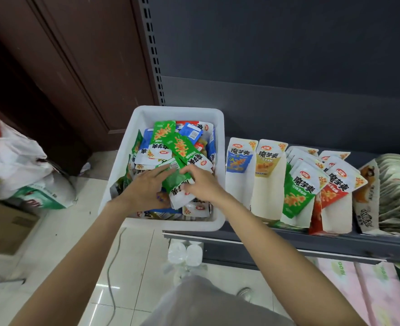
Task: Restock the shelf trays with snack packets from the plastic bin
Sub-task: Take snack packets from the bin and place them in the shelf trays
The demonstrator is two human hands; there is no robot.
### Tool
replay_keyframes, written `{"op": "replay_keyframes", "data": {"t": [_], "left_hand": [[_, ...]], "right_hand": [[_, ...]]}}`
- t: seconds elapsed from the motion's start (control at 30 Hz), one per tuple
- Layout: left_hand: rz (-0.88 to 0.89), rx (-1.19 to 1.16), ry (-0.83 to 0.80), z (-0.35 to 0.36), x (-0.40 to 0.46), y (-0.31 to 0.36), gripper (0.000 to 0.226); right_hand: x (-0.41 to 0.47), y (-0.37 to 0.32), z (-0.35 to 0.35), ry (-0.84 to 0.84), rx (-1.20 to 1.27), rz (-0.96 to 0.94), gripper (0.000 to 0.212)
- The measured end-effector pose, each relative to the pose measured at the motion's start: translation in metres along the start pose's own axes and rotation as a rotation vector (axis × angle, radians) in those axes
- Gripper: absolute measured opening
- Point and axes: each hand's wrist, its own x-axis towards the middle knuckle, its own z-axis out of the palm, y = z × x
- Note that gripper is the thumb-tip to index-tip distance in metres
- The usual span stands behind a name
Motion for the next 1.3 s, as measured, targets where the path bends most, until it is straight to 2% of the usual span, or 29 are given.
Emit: {"op": "replay_keyframes", "data": {"t": [0.1, 0.13, 0.17, 0.2, 0.3, 0.43, 0.57, 0.67, 0.77, 0.9, 0.93, 1.0, 1.07, 1.13, 1.23, 1.3], "left_hand": [[0.059, -0.122, 0.289, -0.003, -0.005, 0.004, 0.042], [0.040, -0.176, 0.390, -0.006, -0.007, 0.009, 0.040], [0.022, -0.263, 0.478, -0.008, -0.008, 0.016, 0.050], [-0.011, -0.388, 0.496, -0.012, -0.009, 0.024, 0.052], [-0.041, -0.765, 0.416, -0.018, -0.003, 0.053, 0.043], [-0.010, -0.825, 0.318, -0.015, 0.011, 0.069, 0.069], [0.067, -0.822, 0.230, -0.018, 0.017, 0.094, 0.053], [0.156, -0.742, 0.214, -0.016, 0.024, 0.123, 0.038], [0.251, -0.577, 0.300, -0.012, 0.038, 0.156, 0.025], [0.348, -0.561, 0.385, -0.001, 0.064, 0.207, 0.021], [0.371, -0.563, 0.363, 0.002, 0.070, 0.217, 0.020], [0.424, -0.490, 0.247, 0.009, 0.081, 0.234, 0.032], [0.446, -0.337, 0.156, 0.020, 0.089, 0.243, 0.047], [0.413, -0.210, 0.145, 0.032, 0.095, 0.243, 0.051], [0.342, -0.117, 0.204, 0.046, 0.098, 0.237, 0.051], [0.294, -0.105, 0.254, 0.053, 0.099, 0.233, 0.053]], "right_hand": [[-0.014, -0.011, -0.022, -0.089, 0.730, 0.097, 0.024], [-0.020, -0.013, -0.030, -0.126, 0.925, 0.121, 0.031], [-0.025, -0.014, -0.038, -0.142, 1.049, 0.138, 0.039], [-0.030, -0.014, -0.046, -0.134, 1.102, 0.140, 0.042], [-0.042, -0.009, -0.061, -0.007, 0.946, 0.071, 0.026], [-0.055, 0.004, -0.073, 0.158, 0.672, 0.020, 0.025], [-0.075, 0.015, -0.082, 0.328, 0.617, -0.023, 0.009], [-0.101, 0.031, -0.089, 0.514, 0.609, -0.117, 0.018], [-0.131, 0.055, -0.096, 0.751, 0.579, -0.184, 0.019], [-0.166, 0.087, -0.113, 1.059, 0.493, -0.250, 0.016], [-0.171, 0.096, -0.118, 1.123, 0.471, -0.251, 0.013], [-0.176, 0.116, -0.125, 1.218, 0.409, -0.215, 0.015], [-0.174, 0.135, -0.127, 1.272, 0.298, -0.148, 0.015], [-0.167, 0.150, -0.125, 1.268, 0.189, -0.081, 0.020], [-0.152, 0.160, -0.120, 1.214, -0.052, 0.006, 0.031], [-0.141, 0.163, -0.117, 1.174, -0.162, 0.022, 0.022]]}}
